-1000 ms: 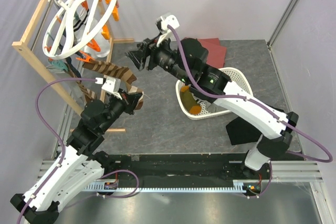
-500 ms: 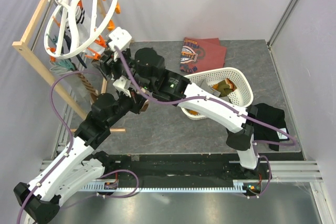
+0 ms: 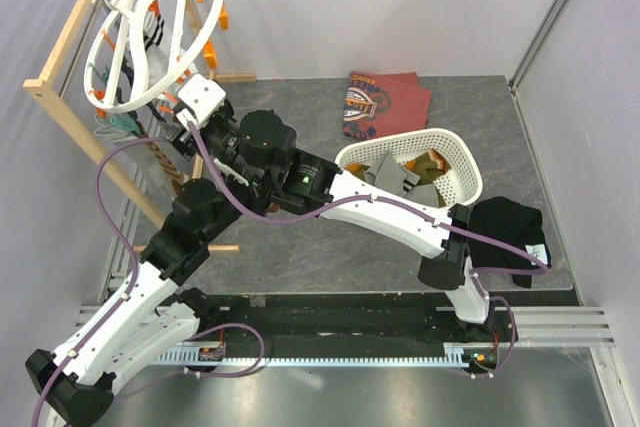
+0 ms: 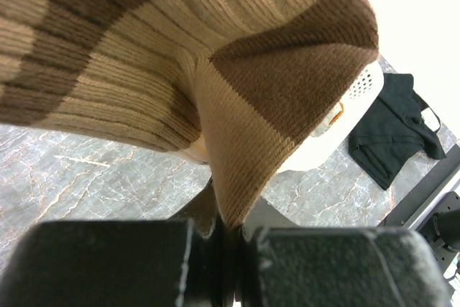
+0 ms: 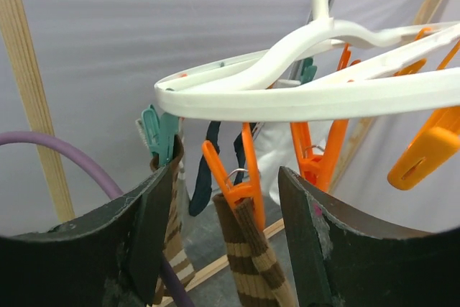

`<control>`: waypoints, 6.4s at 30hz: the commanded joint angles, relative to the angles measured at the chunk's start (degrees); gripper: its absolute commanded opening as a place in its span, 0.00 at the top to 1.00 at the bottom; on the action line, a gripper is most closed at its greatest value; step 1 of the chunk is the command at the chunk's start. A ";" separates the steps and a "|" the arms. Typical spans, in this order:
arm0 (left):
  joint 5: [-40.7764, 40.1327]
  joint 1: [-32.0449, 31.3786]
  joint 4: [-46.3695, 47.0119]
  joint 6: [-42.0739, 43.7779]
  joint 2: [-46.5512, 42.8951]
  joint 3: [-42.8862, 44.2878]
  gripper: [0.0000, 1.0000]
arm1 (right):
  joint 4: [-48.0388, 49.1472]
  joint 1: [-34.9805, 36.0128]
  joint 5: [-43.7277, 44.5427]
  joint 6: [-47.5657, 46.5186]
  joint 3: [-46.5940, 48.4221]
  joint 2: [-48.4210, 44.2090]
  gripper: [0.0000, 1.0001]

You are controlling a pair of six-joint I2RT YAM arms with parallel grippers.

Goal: Remove the socks clipped to the hanger

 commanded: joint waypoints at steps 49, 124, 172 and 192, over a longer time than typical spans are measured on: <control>14.78 -0.01 -11.96 -2.37 -6.77 9.29 0.98 | 11.54 -0.89 -8.18 9.72 -53.21 -41.84 0.12; 4.17 -0.02 -13.72 4.83 -6.85 18.61 0.11 | -8.50 -37.71 27.32 25.10 -72.67 -41.08 0.66; -14.21 -0.01 -33.85 12.23 -1.84 49.55 0.17 | 37.11 -2.91 -10.21 17.27 -16.41 14.21 0.35; -34.06 -0.10 -34.20 6.78 -0.70 48.05 0.25 | 42.21 -6.60 -0.81 15.07 -39.51 -5.29 1.00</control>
